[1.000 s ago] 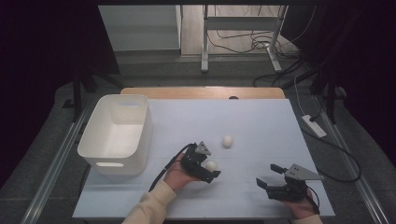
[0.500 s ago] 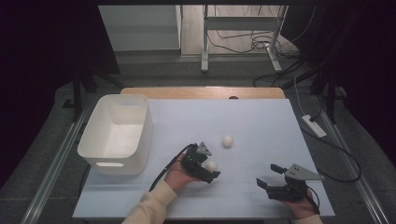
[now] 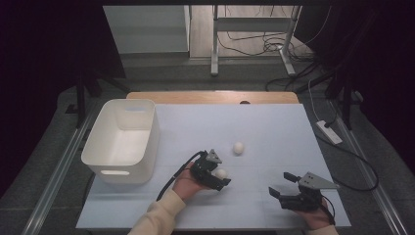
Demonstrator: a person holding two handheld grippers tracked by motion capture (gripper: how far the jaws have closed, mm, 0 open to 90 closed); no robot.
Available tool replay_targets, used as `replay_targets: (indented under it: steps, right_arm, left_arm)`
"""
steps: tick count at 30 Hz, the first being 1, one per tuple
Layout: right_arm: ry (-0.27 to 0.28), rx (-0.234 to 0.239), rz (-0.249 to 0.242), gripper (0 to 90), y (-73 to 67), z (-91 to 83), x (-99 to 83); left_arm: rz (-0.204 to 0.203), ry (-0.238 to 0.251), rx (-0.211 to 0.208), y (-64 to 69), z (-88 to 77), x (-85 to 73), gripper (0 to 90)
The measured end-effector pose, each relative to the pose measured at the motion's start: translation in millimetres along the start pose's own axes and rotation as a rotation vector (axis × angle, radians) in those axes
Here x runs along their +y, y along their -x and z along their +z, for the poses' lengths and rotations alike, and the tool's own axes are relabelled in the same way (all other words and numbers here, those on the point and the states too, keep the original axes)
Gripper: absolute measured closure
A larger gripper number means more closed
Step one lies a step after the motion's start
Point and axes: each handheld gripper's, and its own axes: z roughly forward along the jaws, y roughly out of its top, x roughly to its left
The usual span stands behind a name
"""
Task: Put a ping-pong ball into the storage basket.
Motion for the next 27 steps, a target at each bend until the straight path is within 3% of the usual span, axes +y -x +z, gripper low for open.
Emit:
replay_targets:
  steps: [13, 27]
  right_arm:
    - [-0.001, -0.001, -0.001, 16.5, 0.1, 0.0, -0.1]
    - [-0.002, -0.001, -0.004, 16.5, 0.3, -0.2, -0.3]
  left_arm:
    - [0.029, -0.025, -0.017, 1.8, 1.6, -1.2, 49.9]
    - [0.043, -0.012, -0.010, 4.5, -1.8, -0.4, 50.6]
